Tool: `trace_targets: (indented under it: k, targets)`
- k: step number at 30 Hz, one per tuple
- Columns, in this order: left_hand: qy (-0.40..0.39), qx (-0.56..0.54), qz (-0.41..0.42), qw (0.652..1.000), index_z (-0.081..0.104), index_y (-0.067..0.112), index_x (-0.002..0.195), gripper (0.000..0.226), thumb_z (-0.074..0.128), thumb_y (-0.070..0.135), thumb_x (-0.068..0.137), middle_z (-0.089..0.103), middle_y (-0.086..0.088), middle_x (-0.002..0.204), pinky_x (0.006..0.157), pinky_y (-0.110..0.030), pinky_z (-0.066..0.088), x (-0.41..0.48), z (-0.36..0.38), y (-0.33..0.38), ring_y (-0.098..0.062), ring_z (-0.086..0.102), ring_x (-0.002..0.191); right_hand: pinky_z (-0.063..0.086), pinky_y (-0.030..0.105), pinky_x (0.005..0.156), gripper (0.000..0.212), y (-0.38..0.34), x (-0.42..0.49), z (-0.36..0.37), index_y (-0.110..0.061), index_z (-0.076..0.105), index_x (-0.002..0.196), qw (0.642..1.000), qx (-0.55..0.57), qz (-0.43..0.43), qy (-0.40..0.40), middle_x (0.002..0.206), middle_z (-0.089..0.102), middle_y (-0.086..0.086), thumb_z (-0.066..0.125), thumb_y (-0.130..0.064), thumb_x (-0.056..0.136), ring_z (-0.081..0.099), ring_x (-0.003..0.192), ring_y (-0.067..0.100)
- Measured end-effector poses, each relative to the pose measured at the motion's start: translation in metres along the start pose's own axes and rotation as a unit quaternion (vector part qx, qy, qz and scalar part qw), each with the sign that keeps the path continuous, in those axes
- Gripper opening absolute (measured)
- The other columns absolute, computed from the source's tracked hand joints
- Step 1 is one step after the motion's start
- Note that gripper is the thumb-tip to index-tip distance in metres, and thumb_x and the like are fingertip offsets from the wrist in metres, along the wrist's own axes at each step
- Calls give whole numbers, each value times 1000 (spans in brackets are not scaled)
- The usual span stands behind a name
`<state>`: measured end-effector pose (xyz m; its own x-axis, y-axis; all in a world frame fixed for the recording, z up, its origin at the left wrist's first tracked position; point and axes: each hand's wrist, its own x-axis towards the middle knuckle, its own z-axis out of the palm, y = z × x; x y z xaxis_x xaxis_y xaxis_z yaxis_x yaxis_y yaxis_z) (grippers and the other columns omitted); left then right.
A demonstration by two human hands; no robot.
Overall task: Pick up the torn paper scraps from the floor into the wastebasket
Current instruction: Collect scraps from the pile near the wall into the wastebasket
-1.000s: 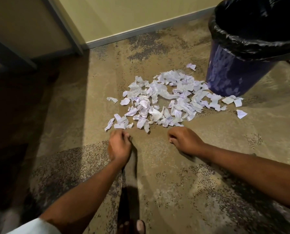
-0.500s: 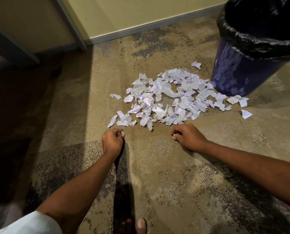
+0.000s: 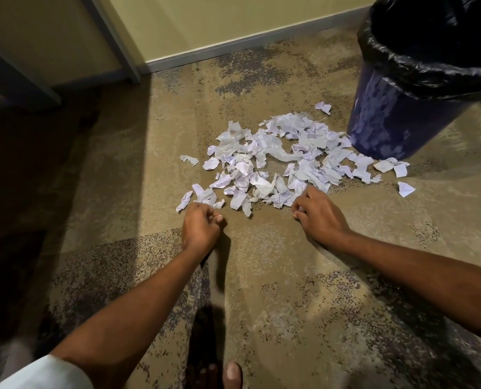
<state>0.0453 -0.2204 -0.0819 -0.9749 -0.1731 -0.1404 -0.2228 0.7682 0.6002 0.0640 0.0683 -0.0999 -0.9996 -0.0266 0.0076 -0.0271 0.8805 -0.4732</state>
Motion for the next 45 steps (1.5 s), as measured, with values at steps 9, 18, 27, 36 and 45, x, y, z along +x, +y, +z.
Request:
trace_targets:
  k: [9,18,27,36,45]
  targets:
    - [-167,95,126,973,65,27,79,22,77,10,87,17,6,175,91,-35,54,10,29,43,-26,47,145,57,45,89,20,3,20,1,-26,69,79,998,-3,-34,-47,136,65,-2,80,-14,90,54,126,23]
    - [-95,64,110,987,67,18,96,22,65,-3,93,69,3,98,78,-40,60,30,39,41,-17,65,94,42,28,62,13,4,26,-2,-18,70,94,996,87,-26,-13,91,65,-2,72,-6,93,60,82,15]
    - [-126,-13,134,983,59,20,112,25,65,2,96,66,-2,100,82,-49,60,43,56,65,-17,63,91,48,39,88,98,-13,55,2,-19,32,153,988,63,39,-133,135,52,11,93,-33,77,54,119,29]
    - [-213,74,92,970,48,22,149,58,66,9,95,67,-14,119,88,-51,62,70,61,90,-32,68,103,45,34,79,72,-29,75,12,-15,57,135,989,68,50,-124,129,51,14,94,-26,75,55,103,25]
    - [-223,-94,-32,970,69,3,104,18,73,14,91,77,-18,98,78,-45,67,55,70,98,-29,79,82,67,47,67,43,-35,73,4,-14,68,112,937,283,180,-95,97,67,6,79,7,77,73,82,26]
